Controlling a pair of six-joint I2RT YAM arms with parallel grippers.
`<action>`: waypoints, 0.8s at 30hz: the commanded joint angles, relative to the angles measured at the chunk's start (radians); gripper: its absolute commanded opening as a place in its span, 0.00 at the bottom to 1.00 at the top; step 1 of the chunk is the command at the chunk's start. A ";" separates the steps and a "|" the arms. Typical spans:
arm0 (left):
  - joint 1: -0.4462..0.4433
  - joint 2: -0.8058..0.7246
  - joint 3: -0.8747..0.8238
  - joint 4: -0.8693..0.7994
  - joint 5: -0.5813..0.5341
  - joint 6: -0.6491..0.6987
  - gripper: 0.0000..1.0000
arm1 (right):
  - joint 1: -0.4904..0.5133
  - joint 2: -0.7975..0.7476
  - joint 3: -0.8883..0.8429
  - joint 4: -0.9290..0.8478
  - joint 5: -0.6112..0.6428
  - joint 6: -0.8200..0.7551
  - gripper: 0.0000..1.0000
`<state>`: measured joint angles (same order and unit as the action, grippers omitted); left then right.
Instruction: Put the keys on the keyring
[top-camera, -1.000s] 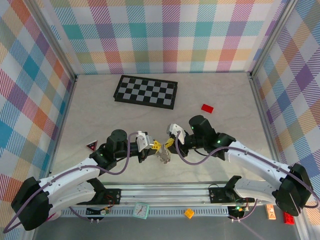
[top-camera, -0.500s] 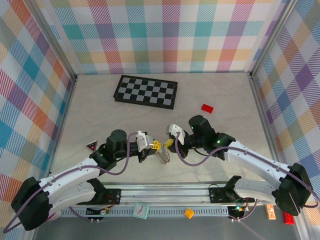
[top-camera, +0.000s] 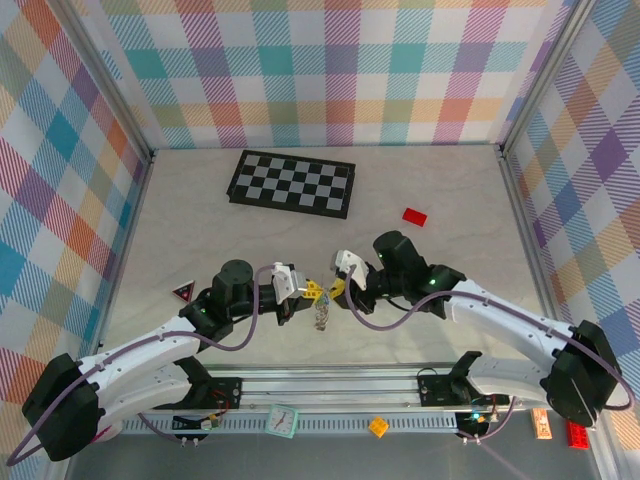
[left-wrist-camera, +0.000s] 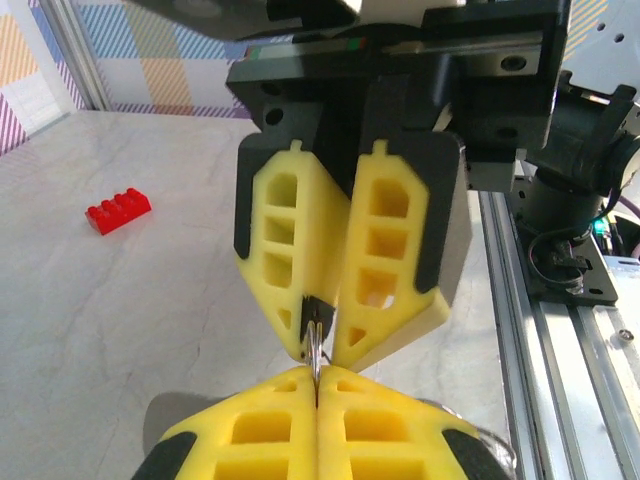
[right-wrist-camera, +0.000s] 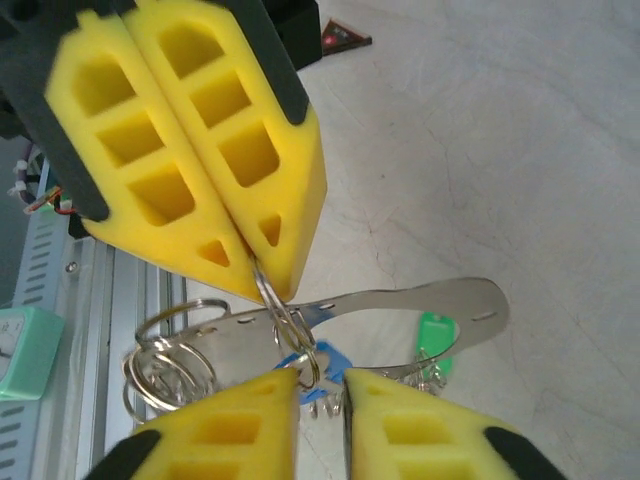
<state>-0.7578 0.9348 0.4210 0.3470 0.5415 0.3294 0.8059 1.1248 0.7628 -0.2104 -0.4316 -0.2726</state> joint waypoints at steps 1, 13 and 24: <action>-0.004 -0.014 -0.005 0.071 0.034 -0.009 0.00 | 0.001 -0.039 -0.012 0.040 -0.006 -0.008 0.24; -0.005 -0.011 -0.009 0.098 0.046 -0.023 0.00 | 0.001 -0.001 -0.013 0.110 -0.087 0.022 0.18; -0.005 -0.014 -0.011 0.084 -0.009 -0.031 0.20 | 0.001 0.018 0.024 0.073 -0.093 -0.011 0.00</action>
<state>-0.7563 0.9348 0.4084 0.3889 0.5320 0.3016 0.8051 1.1446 0.7609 -0.1299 -0.5064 -0.2535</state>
